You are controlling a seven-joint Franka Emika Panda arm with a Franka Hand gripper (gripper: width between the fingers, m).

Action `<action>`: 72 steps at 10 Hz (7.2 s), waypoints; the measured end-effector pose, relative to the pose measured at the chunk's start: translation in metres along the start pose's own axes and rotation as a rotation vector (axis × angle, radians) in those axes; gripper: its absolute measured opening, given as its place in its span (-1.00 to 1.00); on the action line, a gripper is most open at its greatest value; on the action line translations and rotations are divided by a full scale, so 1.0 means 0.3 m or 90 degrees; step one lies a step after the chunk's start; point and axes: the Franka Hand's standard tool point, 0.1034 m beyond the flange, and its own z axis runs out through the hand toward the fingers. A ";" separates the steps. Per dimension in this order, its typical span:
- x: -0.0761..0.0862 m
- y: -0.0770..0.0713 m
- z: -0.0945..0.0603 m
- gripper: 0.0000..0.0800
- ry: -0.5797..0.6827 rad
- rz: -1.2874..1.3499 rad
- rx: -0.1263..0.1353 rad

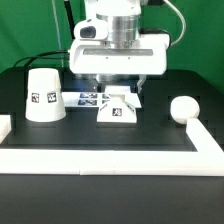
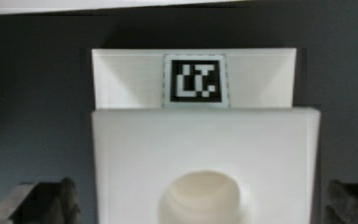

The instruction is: Assemble lamp

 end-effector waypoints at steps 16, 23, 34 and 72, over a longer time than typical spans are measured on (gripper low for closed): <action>0.065 -0.040 0.025 0.34 0.005 -0.025 0.001; 0.307 -0.134 0.000 0.34 0.054 -0.045 0.010; 0.570 -0.277 -0.030 0.34 0.117 -0.063 0.023; 0.138 -0.471 -0.002 0.75 -0.302 -0.114 -0.045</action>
Offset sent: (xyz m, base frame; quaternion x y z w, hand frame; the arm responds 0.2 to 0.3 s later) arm -0.0062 -0.0043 -0.0050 -0.0011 0.0008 0.0066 1.0000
